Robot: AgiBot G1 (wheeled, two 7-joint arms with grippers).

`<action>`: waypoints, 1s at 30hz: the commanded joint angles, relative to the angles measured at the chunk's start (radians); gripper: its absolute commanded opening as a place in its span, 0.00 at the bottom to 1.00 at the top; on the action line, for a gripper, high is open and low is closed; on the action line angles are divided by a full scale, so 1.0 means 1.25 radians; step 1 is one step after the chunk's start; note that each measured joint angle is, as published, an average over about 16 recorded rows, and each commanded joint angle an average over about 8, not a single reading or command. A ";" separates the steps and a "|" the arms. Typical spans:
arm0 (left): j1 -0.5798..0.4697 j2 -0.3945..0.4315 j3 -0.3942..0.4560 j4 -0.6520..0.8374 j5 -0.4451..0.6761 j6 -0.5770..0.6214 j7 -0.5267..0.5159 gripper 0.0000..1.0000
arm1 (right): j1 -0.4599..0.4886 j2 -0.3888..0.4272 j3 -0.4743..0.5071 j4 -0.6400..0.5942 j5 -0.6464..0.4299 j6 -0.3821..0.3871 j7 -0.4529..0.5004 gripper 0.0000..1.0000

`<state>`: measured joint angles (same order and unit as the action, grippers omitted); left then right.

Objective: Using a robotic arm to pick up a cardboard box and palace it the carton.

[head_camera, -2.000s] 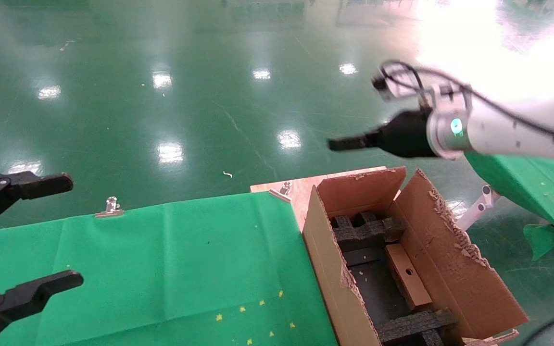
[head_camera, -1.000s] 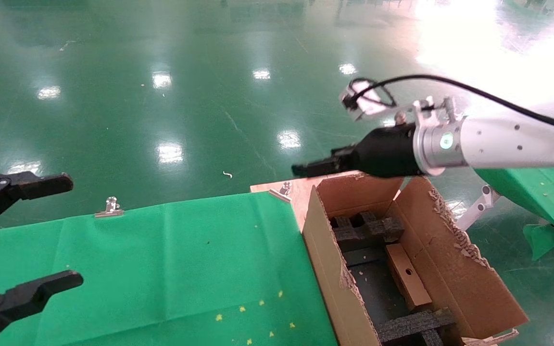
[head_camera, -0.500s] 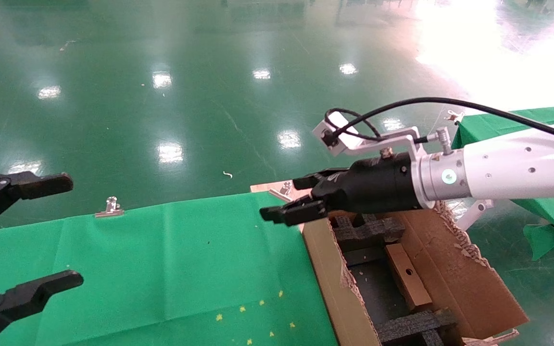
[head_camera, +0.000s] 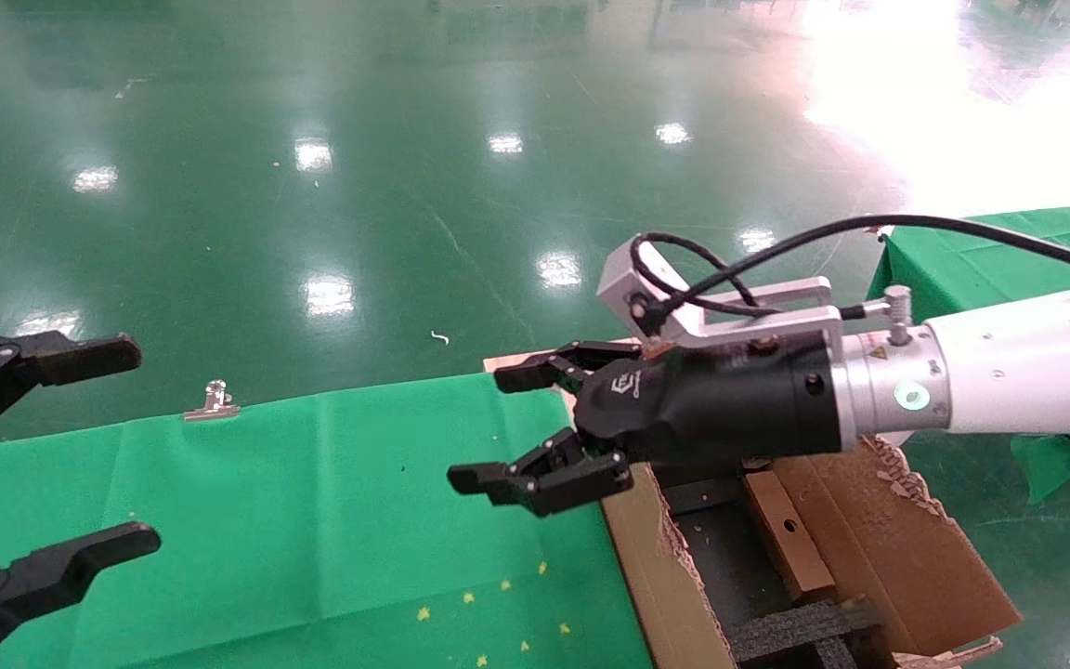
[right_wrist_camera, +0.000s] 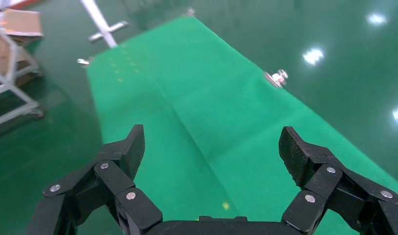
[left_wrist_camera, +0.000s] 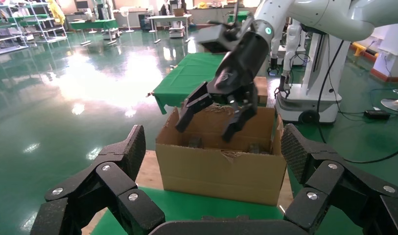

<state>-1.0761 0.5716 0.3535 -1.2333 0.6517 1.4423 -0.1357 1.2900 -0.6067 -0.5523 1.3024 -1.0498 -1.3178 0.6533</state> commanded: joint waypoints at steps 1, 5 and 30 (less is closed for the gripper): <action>0.000 0.000 0.000 0.000 0.000 0.000 0.000 1.00 | -0.019 0.000 0.024 -0.002 0.028 -0.016 -0.041 1.00; 0.000 0.000 0.000 0.000 0.000 0.000 0.000 1.00 | -0.057 -0.001 0.072 -0.005 0.084 -0.047 -0.122 1.00; 0.000 0.000 0.000 0.000 0.000 0.000 0.000 1.00 | -0.184 -0.004 0.232 -0.016 0.273 -0.152 -0.385 1.00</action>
<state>-1.0758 0.5715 0.3535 -1.2330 0.6514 1.4421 -0.1356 1.0594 -0.6120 -0.2609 1.2828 -0.7074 -1.5077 0.1714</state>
